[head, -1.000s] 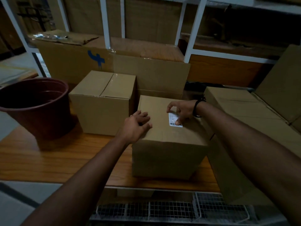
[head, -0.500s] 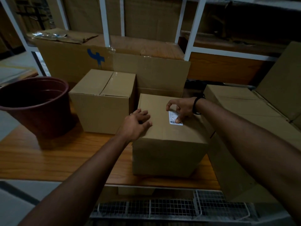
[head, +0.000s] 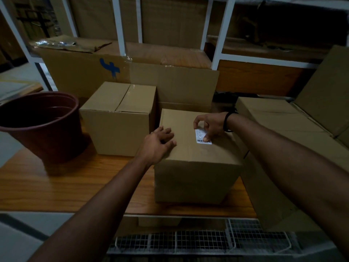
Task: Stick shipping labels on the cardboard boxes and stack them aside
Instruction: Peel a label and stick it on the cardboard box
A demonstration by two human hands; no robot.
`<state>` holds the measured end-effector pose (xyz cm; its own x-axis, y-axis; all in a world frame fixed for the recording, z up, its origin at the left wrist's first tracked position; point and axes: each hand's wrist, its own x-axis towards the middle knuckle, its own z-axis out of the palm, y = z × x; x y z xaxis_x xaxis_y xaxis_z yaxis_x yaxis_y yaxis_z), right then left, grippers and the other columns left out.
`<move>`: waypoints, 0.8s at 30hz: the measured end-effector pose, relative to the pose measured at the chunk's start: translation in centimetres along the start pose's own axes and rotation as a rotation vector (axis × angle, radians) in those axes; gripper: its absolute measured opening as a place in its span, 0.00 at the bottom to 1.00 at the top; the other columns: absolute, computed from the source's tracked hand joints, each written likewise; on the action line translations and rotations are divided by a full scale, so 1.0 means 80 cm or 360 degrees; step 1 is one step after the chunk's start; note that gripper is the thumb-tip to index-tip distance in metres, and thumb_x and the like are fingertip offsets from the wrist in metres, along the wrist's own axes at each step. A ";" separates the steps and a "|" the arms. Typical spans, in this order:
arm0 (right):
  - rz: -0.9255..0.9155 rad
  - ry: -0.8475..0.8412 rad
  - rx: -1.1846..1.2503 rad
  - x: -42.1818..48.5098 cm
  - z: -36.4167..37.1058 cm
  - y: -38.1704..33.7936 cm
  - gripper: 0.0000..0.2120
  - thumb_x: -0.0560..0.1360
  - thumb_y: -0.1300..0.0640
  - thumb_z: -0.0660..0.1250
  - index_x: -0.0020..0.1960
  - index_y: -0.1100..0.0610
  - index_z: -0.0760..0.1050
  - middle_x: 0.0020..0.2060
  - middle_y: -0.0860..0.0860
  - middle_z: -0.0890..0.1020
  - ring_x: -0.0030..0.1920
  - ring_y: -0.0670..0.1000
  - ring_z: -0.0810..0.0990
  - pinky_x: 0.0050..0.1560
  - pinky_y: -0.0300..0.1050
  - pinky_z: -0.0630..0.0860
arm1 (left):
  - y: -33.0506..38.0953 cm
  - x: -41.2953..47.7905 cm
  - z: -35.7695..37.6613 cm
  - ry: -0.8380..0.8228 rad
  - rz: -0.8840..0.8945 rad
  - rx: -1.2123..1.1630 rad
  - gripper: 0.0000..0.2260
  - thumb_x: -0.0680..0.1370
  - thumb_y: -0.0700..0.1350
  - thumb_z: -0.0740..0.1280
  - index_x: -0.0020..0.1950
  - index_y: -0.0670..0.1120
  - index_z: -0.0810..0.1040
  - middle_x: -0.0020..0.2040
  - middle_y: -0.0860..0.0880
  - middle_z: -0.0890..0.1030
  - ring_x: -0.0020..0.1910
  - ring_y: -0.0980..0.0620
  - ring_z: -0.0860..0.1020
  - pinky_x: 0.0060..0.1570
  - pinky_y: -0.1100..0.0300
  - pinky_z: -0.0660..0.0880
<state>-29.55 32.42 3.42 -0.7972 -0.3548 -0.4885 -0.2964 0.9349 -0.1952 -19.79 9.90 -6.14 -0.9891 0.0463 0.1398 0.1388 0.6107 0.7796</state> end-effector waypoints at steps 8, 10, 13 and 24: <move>0.0044 0.0026 0.0019 -0.009 0.002 -0.009 0.29 0.70 0.57 0.76 0.66 0.46 0.68 0.43 0.50 0.77 0.41 0.51 0.75 0.36 0.42 0.73 | 0.005 -0.004 -0.001 -0.0009 0.0016 -0.0022 0.19 0.79 0.52 0.67 0.69 0.53 0.74 0.76 0.56 0.66 0.77 0.55 0.56 0.75 0.42 0.56; 0.0073 0.0082 0.0058 -0.012 0.004 -0.009 0.33 0.68 0.56 0.77 0.68 0.45 0.66 0.46 0.49 0.76 0.44 0.50 0.75 0.39 0.44 0.73 | 0.005 -0.005 -0.002 -0.0010 0.0014 -0.0021 0.19 0.79 0.52 0.67 0.69 0.53 0.74 0.76 0.57 0.66 0.77 0.55 0.56 0.75 0.42 0.56; 0.0278 0.0412 0.0095 -0.018 0.017 0.004 0.39 0.62 0.49 0.81 0.68 0.48 0.66 0.59 0.51 0.74 0.56 0.53 0.74 0.50 0.49 0.75 | 0.005 -0.005 -0.002 -0.0002 0.0021 -0.0039 0.19 0.79 0.52 0.67 0.69 0.52 0.74 0.75 0.57 0.66 0.77 0.57 0.56 0.75 0.46 0.56; 0.0466 0.0623 0.0755 -0.031 0.047 0.007 0.17 0.65 0.57 0.80 0.51 0.60 0.79 0.46 0.53 0.80 0.51 0.55 0.78 0.59 0.56 0.76 | 0.003 -0.002 0.000 0.0018 0.0036 -0.0054 0.19 0.78 0.51 0.68 0.69 0.51 0.75 0.75 0.56 0.67 0.76 0.58 0.57 0.73 0.51 0.56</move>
<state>-25.73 33.77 1.30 -0.9674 0.0254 -0.2519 0.1519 0.8542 -0.4972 -19.59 10.04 -6.03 -0.9851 0.0506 0.1643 0.1628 0.5823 0.7965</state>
